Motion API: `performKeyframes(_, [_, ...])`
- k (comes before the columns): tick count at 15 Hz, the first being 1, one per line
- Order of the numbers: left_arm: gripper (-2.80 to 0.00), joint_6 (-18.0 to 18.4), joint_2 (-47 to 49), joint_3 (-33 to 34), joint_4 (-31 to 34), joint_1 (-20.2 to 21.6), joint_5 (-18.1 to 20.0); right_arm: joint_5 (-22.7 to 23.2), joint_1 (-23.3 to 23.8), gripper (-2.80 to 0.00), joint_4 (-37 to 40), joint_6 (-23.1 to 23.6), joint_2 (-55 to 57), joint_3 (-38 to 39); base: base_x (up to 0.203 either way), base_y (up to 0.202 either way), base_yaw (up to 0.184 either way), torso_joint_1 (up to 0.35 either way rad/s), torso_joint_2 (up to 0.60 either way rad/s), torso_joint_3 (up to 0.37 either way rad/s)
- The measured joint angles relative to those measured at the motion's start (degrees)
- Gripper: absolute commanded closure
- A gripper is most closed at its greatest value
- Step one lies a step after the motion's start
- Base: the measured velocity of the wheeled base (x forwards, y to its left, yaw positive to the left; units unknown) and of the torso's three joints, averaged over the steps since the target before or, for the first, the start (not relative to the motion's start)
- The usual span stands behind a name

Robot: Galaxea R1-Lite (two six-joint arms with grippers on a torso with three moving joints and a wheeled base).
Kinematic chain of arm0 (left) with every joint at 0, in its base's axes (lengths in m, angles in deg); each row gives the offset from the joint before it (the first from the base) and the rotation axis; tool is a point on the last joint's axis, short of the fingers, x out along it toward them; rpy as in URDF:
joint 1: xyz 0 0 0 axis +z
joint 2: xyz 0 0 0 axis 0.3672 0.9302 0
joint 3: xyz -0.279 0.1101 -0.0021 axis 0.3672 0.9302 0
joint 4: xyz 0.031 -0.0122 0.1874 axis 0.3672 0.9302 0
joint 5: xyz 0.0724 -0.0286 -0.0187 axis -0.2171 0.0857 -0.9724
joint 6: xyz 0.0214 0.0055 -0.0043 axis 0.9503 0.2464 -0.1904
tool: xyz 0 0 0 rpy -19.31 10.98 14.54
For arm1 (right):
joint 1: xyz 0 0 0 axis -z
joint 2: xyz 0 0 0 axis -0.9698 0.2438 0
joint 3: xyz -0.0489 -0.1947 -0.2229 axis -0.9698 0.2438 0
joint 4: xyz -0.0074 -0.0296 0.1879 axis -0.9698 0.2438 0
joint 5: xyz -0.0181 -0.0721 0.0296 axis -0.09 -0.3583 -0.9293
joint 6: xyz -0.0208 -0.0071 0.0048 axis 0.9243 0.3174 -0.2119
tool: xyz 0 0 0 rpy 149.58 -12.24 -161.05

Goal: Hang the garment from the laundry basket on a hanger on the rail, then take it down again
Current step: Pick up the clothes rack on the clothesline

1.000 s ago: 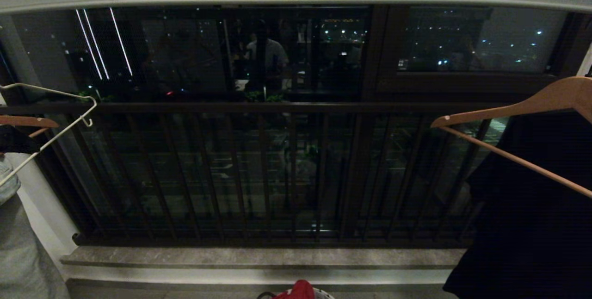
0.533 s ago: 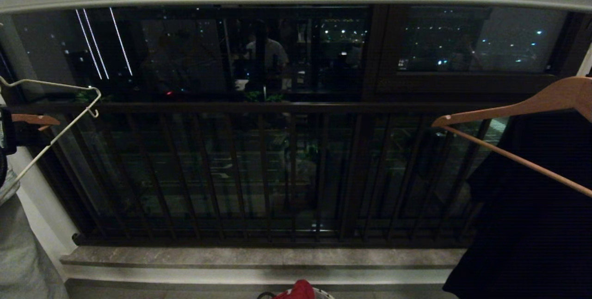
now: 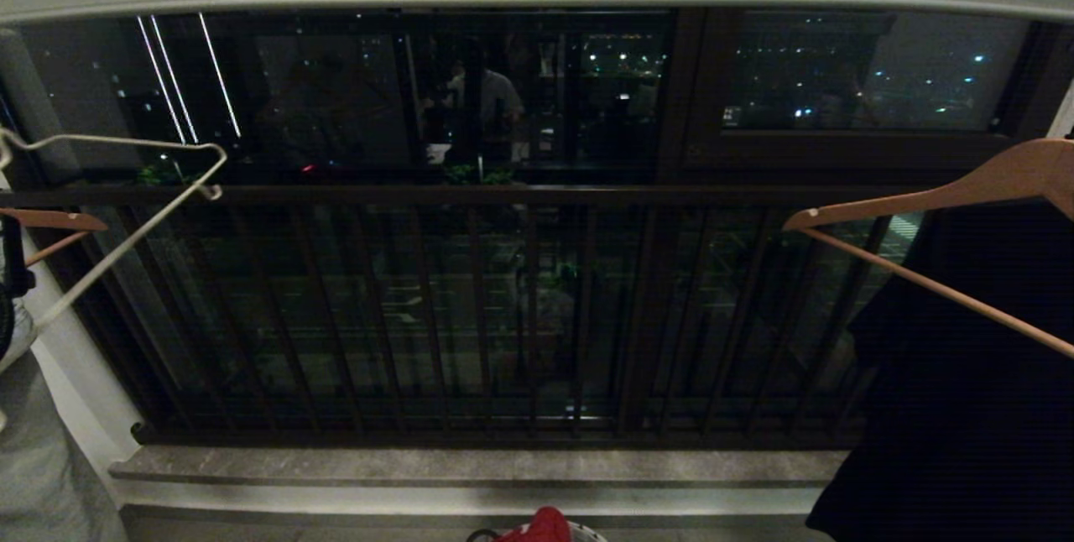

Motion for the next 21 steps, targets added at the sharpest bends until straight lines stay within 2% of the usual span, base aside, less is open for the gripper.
performKeyframes(4, [0.0, 0.92, -1.8, 2.05, -0.34, -0.05, -0.09, 0.0, 0.04, 0.0, 0.0, -0.04, 0.0, 0.0, 0.0, 0.0, 0.0, 0.0, 0.0, 0.0])
performKeyframes(21, [0.0, 1.27, -7.08, 2.2, -0.32, 0.04, -0.09, 0.0, 0.04, 0.0, 0.0, -0.01, 0.0, 0.0, 0.0, 0.0, 0.0, 0.0, 0.0, 0.0])
